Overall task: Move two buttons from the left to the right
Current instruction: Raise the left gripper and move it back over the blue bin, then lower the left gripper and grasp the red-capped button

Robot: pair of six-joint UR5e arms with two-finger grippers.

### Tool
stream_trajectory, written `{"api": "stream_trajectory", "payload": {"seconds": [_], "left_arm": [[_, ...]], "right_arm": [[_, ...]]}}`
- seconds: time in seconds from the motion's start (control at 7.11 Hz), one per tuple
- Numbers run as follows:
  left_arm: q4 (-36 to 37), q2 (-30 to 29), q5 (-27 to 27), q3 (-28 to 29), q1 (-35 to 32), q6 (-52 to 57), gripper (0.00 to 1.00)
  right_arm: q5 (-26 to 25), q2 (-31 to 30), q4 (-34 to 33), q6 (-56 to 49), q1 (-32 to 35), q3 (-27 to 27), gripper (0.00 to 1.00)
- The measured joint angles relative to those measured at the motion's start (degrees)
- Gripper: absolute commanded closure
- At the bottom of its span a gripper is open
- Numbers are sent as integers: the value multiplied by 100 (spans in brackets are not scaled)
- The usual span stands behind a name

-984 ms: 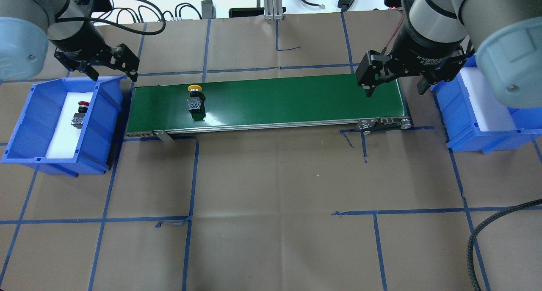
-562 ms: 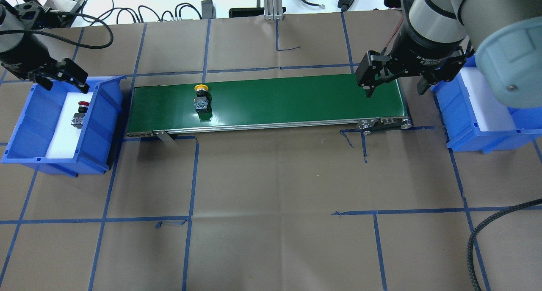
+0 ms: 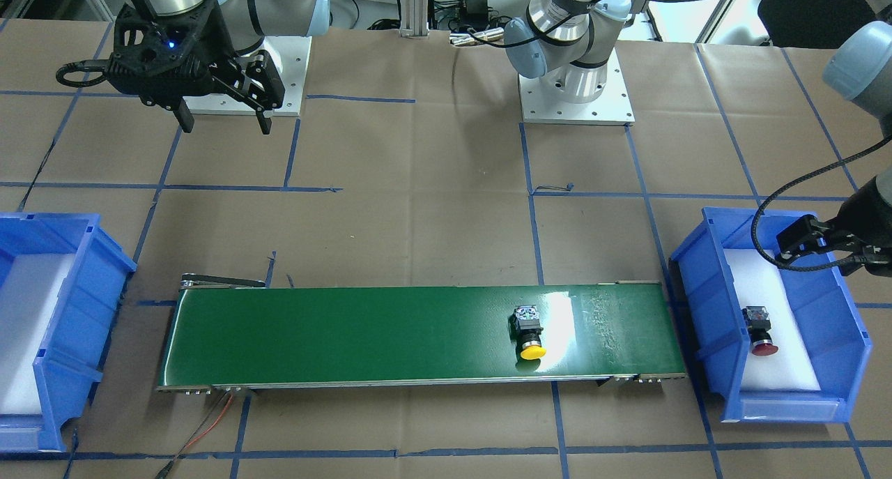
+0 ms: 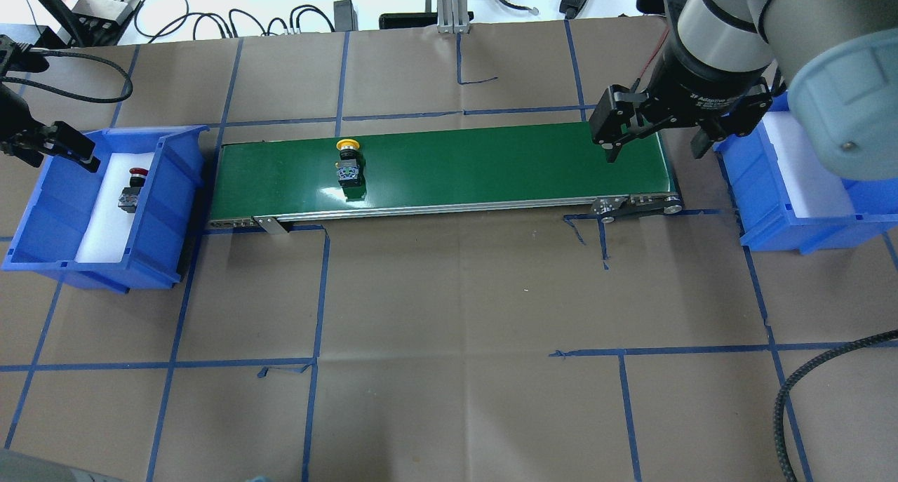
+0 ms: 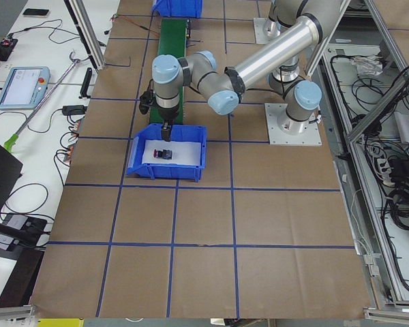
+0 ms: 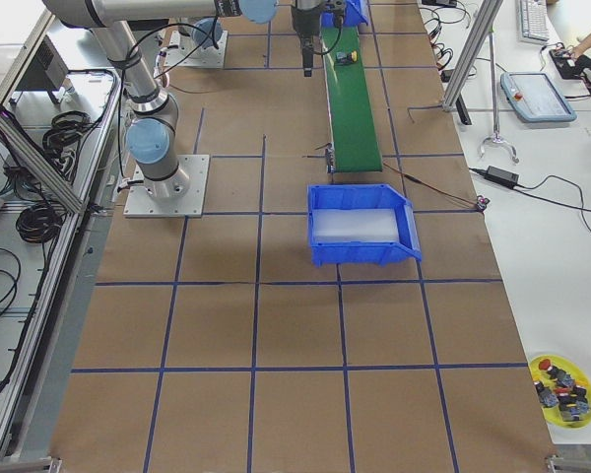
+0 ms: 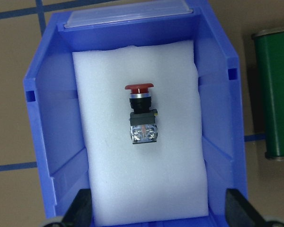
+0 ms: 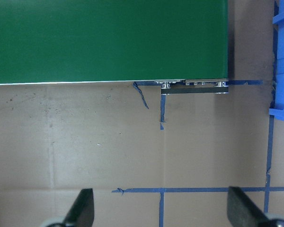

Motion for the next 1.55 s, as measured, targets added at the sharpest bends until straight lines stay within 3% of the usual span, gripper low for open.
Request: {"api": "stream_trajectory", "payload": {"seconds": [0.98,1.55], "left_arm": [[1091,-1087,-42,-149,-10,-447,0],[1645,-1374,-42,-346,-29,-608,1]], "right_arm": [[9,-20,4,-4,0,11,0],[9,-7,4,-5,0,19,0]]}}
